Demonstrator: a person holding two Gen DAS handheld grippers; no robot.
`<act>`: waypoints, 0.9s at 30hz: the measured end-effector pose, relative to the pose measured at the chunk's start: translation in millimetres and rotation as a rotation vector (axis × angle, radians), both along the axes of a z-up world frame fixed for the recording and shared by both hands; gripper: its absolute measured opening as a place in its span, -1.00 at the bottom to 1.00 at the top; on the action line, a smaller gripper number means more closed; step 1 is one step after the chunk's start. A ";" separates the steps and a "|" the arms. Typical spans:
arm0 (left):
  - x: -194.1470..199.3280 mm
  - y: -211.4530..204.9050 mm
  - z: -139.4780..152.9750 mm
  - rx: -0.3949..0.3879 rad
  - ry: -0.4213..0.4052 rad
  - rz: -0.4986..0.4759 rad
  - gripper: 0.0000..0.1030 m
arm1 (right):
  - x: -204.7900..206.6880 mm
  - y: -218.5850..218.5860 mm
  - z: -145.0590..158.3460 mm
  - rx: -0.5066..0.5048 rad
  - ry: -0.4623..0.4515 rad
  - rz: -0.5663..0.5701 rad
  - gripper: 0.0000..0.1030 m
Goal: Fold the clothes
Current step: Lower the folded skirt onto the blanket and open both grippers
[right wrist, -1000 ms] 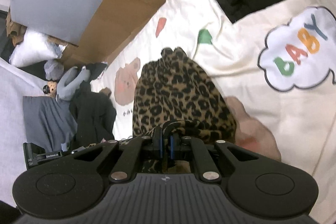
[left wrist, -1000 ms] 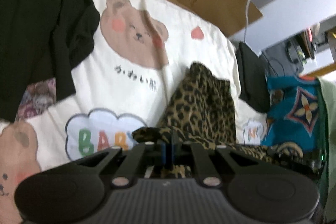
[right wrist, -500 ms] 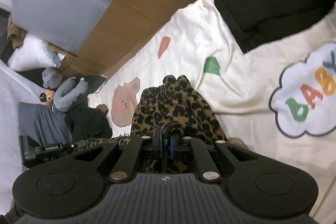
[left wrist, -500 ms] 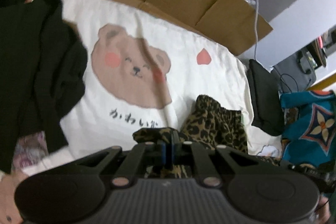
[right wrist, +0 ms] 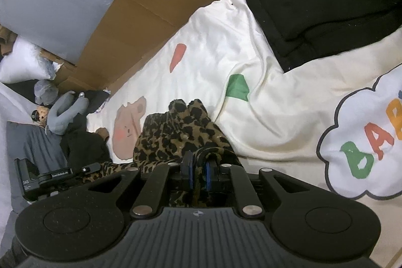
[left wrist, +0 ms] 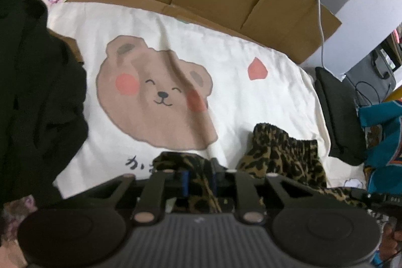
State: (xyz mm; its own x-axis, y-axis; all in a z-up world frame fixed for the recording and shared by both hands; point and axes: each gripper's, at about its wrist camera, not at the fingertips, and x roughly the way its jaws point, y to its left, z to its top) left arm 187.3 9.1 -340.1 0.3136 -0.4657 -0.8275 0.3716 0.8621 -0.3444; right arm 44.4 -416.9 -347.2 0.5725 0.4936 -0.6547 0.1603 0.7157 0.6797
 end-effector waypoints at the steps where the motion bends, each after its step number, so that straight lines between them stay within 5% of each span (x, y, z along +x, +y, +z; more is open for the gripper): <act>1: -0.3 -1.9 -1.4 0.001 -0.008 -0.003 -0.62 | 0.7 0.6 -0.4 -0.001 -0.003 0.001 -0.53; 3: 0.7 -5.0 -3.8 -0.003 -0.017 -0.002 -0.50 | 2.2 0.6 0.3 -0.007 -0.012 -0.003 -0.09; 5: 4.7 -5.3 -5.4 -0.019 -0.015 0.013 -0.47 | 4.3 -0.5 0.7 -0.011 -0.019 -0.010 -0.04; 14: 21.6 -6.7 -7.1 -0.039 0.002 0.063 -0.43 | 18.9 -5.0 -0.4 -0.033 -0.024 -0.026 -0.04; 18: 26.2 0.5 1.5 -0.053 -0.025 0.111 -0.04 | 22.1 -6.4 -1.1 -0.039 -0.028 -0.037 -0.04; 27: 23.3 -1.3 4.1 -0.007 -0.070 0.064 -0.04 | 21.9 -9.3 4.7 -0.087 -0.047 -0.050 -0.03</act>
State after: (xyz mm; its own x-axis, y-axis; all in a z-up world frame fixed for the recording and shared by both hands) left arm 210.6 7.8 -336.1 0.4002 -0.4486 -0.7992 0.3393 0.8826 -0.3255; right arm 66.2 -426.2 -342.6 0.6260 0.4060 -0.6659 0.1668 0.7644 0.6228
